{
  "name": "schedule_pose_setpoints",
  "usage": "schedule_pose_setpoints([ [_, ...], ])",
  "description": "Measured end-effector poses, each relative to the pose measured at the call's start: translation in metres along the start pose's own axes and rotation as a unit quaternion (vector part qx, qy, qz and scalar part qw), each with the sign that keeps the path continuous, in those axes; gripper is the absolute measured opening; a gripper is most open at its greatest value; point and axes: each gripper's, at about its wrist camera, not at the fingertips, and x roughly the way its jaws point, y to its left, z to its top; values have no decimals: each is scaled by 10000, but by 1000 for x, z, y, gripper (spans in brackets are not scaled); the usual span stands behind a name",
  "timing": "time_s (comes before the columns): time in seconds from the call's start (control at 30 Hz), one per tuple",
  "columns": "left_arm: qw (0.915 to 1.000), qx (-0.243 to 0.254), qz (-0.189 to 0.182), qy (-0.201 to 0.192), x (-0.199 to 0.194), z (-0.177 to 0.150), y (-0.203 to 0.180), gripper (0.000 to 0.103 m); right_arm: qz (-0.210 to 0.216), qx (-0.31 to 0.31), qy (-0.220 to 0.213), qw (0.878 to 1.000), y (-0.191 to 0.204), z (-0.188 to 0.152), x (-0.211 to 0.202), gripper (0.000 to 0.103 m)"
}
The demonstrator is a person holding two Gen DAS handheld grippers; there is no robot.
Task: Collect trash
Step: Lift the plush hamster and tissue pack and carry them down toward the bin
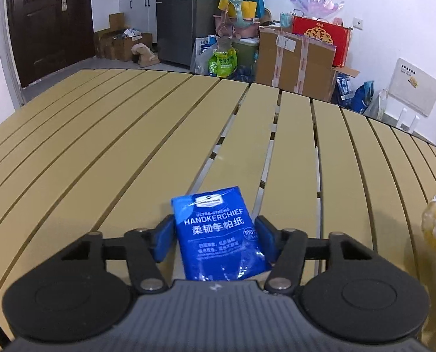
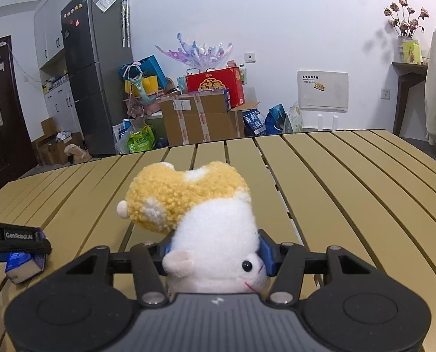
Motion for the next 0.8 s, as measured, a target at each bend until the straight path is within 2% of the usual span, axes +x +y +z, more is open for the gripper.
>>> schedule_pose_setpoints([
  [0.13, 9996, -219, -176, 15, -5, -3, 13, 55, 42, -120, 43, 9999, 5, -1, -5, 53],
  [0.43, 9999, -27, -77, -98, -35, -19, 21, 54, 143, -434, -41, 9989, 24, -5, -42, 53],
  [0.8, 9990, 107, -155, -403, -105, -28, 42, 54, 186, -557, -207, 9981, 32, 0, -107, 53],
])
